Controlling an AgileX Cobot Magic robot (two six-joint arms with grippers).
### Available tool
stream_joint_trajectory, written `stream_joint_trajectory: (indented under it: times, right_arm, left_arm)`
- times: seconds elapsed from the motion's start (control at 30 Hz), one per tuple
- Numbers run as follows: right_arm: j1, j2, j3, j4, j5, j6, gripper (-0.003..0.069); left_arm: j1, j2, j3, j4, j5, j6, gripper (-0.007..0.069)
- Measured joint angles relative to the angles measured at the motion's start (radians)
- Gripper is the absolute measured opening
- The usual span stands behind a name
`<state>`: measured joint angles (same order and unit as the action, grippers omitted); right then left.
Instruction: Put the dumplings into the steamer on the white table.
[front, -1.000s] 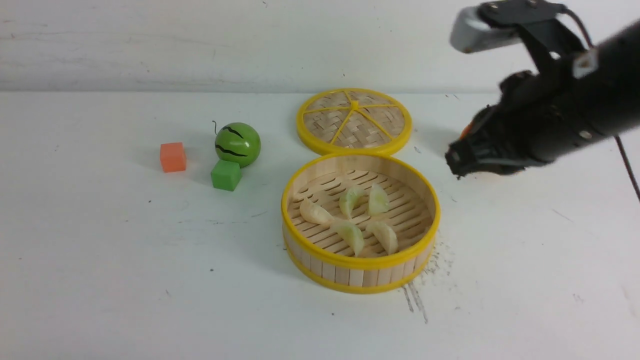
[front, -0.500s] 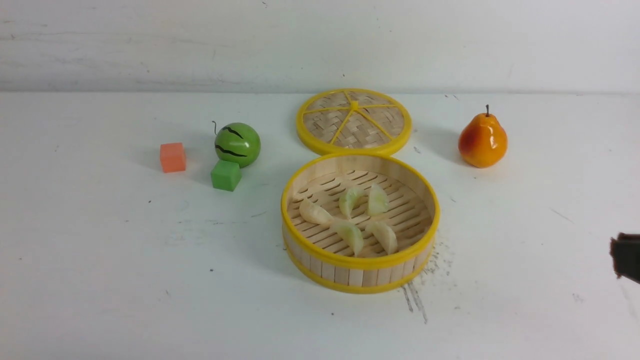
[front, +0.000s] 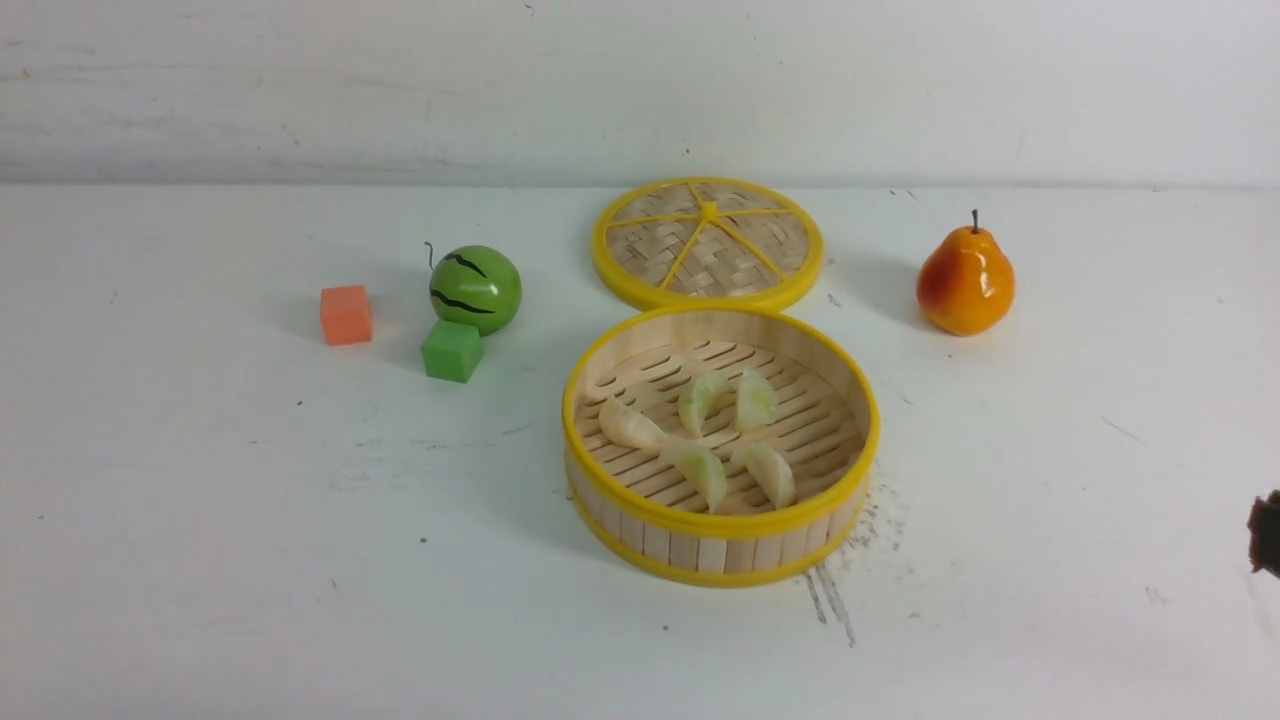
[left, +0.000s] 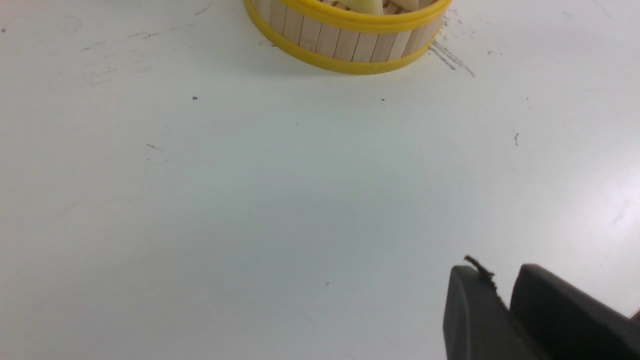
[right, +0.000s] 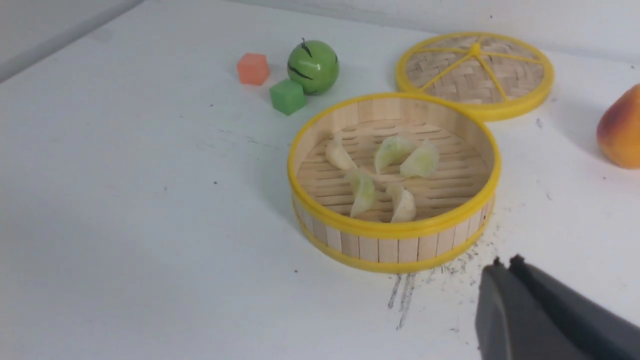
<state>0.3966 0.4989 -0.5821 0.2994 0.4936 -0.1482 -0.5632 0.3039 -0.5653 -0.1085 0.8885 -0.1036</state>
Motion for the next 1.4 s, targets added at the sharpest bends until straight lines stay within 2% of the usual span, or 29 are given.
stream_joint_trajectory:
  times: [0.13, 0.33, 0.47, 0.67, 0.8, 1.0, 1.4]
  right_arm:
    - [0.000, 0.000, 0.071, -0.038, -0.105, 0.001, -0.0021]
    - [-0.013, -0.042, 0.262, -0.046, -0.416, 0.002, -0.0022]
    - [-0.109, -0.171, 0.416, -0.052, -0.546, 0.005, -0.0022]
    - [-0.359, -0.380, 0.559, -0.149, -0.450, 0.014, -0.0022]
    - [-0.432, -0.461, 0.604, -0.211, -0.350, 0.078, -0.0022]
    - [-0.438, -0.508, 0.609, -0.346, -0.160, 0.261, -0.0022]
    - [-0.438, -0.508, 0.602, -0.360, -0.121, 0.247, -0.0021]
  left_arm:
    - [0.000, 0.000, 0.000, 0.000, 0.000, 0.000, 0.0115]
    - [0.000, 0.000, 0.000, 0.000, 0.001, 0.000, 0.0119]
    - [0.000, 0.000, 0.000, 0.000, 0.003, 0.000, 0.0122]
    - [0.000, 0.000, 0.000, 0.000, 0.003, 0.000, 0.0129]
    - [0.000, 0.000, 0.000, 0.000, 0.003, 0.000, 0.0133]
    - [0.000, 0.000, 0.000, 0.000, 0.004, 0.000, 0.0141]
    - [0.000, 0.000, 0.000, 0.000, 0.004, 0.000, 0.0143]
